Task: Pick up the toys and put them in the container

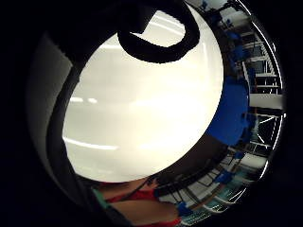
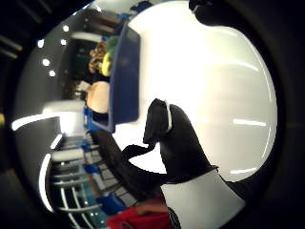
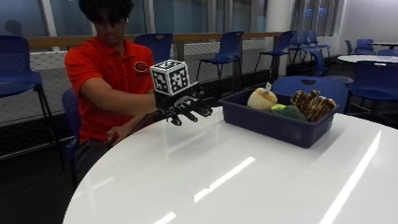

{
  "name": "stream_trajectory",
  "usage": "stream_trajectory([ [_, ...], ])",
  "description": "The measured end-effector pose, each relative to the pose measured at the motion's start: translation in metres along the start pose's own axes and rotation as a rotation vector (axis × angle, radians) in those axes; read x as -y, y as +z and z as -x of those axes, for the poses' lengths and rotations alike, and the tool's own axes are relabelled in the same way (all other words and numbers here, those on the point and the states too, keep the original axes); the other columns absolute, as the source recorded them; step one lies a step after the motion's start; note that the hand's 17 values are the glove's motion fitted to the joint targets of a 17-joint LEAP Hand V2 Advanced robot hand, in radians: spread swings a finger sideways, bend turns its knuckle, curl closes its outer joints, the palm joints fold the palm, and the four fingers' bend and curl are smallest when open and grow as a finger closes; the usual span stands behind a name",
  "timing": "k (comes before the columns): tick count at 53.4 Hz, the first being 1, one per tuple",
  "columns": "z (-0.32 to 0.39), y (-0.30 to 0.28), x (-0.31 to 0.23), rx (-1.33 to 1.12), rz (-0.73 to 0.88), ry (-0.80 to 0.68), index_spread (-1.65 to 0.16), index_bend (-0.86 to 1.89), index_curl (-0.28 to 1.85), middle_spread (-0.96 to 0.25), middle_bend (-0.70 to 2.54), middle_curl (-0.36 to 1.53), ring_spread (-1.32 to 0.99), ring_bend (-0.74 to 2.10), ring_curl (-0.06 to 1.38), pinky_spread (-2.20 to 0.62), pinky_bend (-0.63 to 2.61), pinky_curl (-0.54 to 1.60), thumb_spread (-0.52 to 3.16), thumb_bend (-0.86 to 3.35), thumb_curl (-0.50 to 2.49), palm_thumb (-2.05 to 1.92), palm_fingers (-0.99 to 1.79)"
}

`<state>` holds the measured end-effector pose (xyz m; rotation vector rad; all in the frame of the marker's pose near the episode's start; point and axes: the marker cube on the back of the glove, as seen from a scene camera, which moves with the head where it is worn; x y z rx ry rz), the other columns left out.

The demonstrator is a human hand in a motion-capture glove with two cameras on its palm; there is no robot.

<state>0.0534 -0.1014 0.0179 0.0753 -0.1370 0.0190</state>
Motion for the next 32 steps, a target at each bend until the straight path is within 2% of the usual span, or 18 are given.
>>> stream_trajectory([
  [32, 0.012, 0.008, -0.004, -0.032, 0.012, -0.011, -0.34, 0.22, 0.48, -0.05, 0.14, 0.22, -0.01, 0.18, 0.26, 0.06, 0.88, 0.33, 1.36, -0.02, 0.28, -0.01, -0.07],
])
